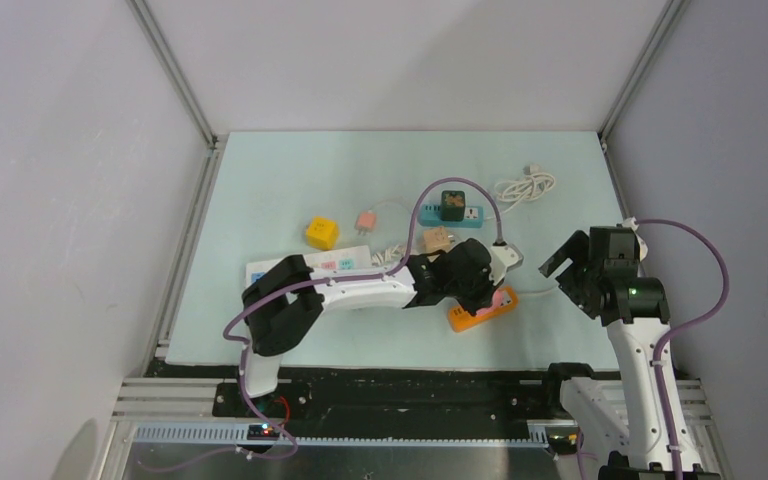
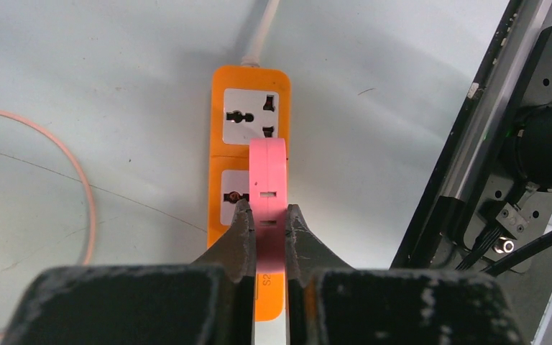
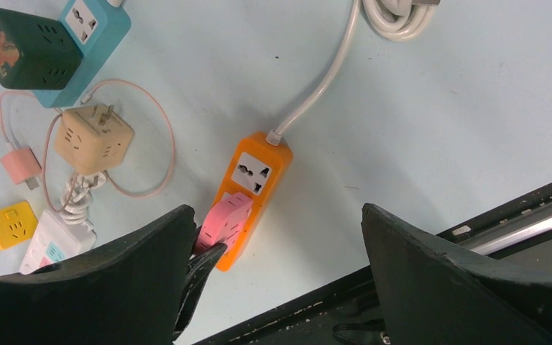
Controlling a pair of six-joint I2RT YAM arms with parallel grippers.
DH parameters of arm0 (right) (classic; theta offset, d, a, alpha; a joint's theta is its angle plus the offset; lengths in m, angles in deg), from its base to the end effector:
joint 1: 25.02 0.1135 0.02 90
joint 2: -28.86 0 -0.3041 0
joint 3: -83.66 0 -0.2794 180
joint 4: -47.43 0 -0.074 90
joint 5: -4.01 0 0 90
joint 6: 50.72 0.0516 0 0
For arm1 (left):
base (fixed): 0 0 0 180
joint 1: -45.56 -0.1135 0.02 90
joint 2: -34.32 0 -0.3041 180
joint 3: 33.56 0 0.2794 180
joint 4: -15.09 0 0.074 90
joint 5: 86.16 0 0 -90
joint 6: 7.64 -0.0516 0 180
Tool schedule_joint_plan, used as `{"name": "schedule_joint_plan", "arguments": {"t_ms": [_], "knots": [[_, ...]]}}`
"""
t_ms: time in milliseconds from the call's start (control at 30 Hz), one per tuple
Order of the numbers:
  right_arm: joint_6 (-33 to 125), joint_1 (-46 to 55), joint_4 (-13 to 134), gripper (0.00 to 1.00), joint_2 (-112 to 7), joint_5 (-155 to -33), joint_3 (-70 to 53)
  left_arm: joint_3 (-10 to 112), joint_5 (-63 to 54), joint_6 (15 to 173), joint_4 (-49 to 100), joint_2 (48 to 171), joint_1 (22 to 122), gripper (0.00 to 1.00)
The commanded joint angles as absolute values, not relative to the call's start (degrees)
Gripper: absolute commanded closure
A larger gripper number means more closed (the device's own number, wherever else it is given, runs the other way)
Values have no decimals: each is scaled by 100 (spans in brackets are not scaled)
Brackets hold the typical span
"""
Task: Insert the plug
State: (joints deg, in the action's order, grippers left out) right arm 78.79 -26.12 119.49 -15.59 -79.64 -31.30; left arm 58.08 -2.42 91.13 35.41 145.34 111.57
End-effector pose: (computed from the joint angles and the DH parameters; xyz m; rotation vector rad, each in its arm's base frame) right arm 0.1424 -0.0084 0.3267 0.9011 2.2974 0.1544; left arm 0.1937 -0.4491 0.2246 1.1990 2.0692 -0.7855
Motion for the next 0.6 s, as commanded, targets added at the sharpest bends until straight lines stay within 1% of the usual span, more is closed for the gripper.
{"name": "schedule_joint_plan", "arguments": {"t_ms": [0,200,467,500,533,567], "knots": [[7768,-2657,11956,10,-1582,-8055,-3028,5764,-236,8888,3413,14548,11215,100],[7755,-2681,11936,11,-1597,-8083,-3106,5563,336,8704,3355,14628,11367,100],[7744,-2721,11951,11,-1564,-8106,-3147,5200,366,8995,2995,14741,11392,99],[7744,-2726,11951,11,-1567,-8115,-3147,5198,367,8989,2995,14736,11393,97],[7745,-2729,11946,11,-1574,-8126,-3147,5197,367,8964,2992,14731,11398,88],[7750,-2734,11939,11,-1577,-8131,-3147,5201,494,8938,2993,14698,11394,83]]}}
